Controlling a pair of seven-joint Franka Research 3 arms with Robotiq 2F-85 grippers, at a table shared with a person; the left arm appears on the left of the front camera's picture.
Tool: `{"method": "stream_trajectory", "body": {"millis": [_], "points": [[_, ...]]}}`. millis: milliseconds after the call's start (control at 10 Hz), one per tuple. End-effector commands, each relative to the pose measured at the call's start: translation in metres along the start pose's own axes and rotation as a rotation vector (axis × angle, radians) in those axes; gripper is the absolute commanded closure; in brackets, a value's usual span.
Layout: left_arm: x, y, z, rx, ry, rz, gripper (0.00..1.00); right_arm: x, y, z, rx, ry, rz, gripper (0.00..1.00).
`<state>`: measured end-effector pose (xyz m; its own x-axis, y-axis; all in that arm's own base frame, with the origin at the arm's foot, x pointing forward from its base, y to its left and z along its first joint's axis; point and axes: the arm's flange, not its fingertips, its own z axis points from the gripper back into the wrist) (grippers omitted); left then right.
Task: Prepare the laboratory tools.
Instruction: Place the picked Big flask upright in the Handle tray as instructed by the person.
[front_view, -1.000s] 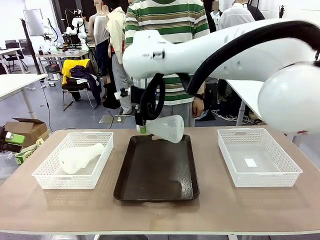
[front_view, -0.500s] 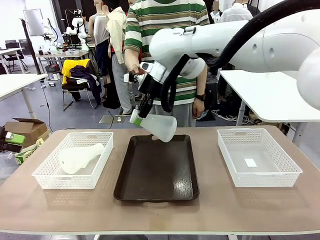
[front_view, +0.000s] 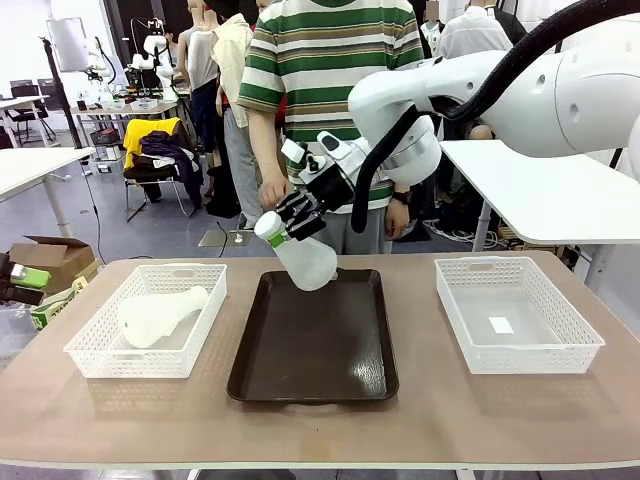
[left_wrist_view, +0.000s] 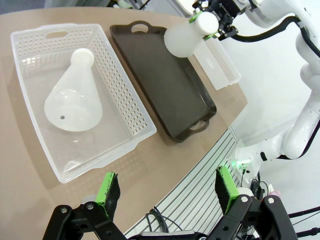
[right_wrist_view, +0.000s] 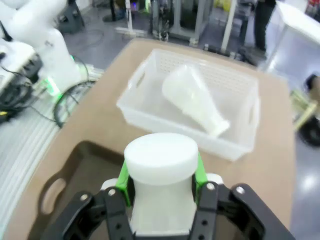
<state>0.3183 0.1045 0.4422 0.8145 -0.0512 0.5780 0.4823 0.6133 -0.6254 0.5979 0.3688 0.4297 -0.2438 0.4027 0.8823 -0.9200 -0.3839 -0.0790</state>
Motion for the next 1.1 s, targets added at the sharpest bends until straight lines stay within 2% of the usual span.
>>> {"method": "stream_trajectory", "body": {"millis": [0,500,700,1000], "points": [[0.001,0.002,0.000,-0.019,-0.021,-0.021,0.00,-0.019,0.016,0.008,0.027,-0.139,0.066,1.00],[0.001,0.002,0.000,-0.019,-0.021,-0.021,0.00,-0.041,0.010,0.007,-0.016,-0.246,0.071,1.00],[0.001,0.002,0.000,-0.019,-0.021,-0.021,0.00,-0.059,0.005,0.008,-0.061,-0.356,0.048,1.00],[0.001,0.002,0.000,-0.019,-0.021,-0.021,0.00,-0.088,-0.006,0.016,-0.092,-0.412,0.015,1.00]]}}
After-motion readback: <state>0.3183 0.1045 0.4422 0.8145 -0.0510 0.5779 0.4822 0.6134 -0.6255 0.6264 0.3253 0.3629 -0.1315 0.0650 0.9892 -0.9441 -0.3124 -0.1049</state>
